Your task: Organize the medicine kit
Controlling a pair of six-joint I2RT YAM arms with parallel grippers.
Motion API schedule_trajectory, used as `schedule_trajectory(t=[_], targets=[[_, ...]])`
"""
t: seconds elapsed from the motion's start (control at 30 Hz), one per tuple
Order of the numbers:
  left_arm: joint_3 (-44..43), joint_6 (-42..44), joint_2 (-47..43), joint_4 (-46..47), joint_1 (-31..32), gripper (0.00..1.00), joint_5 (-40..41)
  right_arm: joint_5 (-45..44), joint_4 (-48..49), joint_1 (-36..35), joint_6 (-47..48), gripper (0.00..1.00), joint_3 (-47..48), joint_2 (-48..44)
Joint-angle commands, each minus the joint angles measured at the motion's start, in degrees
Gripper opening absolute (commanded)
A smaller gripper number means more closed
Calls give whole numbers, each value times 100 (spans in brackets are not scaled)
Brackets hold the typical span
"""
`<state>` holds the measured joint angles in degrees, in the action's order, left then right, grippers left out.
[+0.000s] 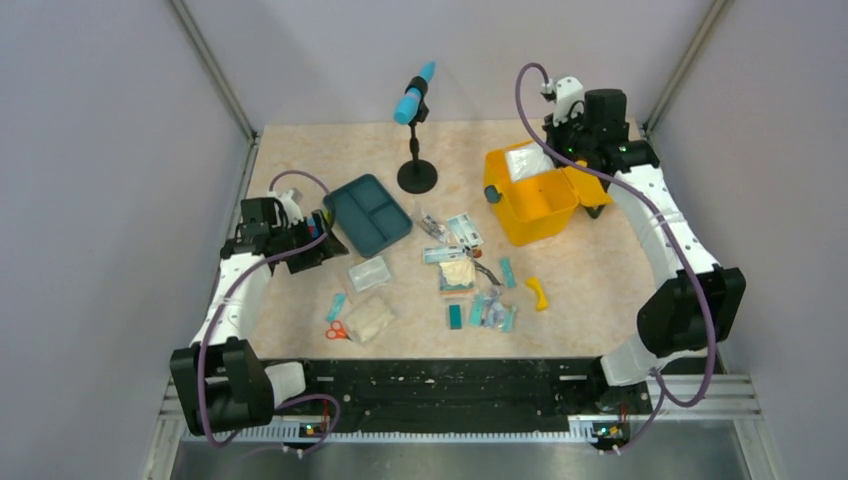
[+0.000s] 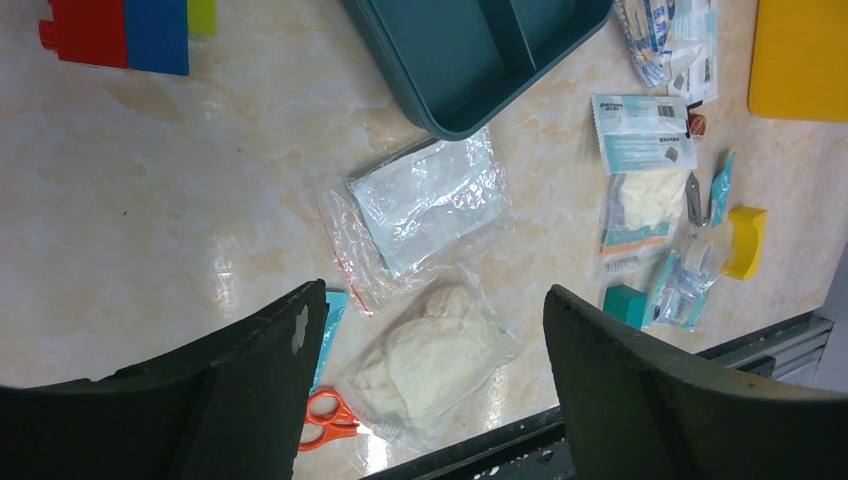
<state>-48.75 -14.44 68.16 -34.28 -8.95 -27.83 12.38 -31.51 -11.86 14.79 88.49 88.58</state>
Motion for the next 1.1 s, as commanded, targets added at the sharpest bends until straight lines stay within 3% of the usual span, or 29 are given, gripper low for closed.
schedule_trajectory(t=[0.0,0.17,0.57,1.07], targets=[[-230,168,75,-7,31,83,-213,-650,575,114,64,0,314,452],[-264,160,152,62,60,83,-312,-901,611,119,263,0,697,1155],[-144,353,-72,-35,69,83,-284,-555,537,22,301,0,978,2095],[-363,588,-80,-290,70,83,-147,-1117,760,-22,-332,0,1530,3370]])
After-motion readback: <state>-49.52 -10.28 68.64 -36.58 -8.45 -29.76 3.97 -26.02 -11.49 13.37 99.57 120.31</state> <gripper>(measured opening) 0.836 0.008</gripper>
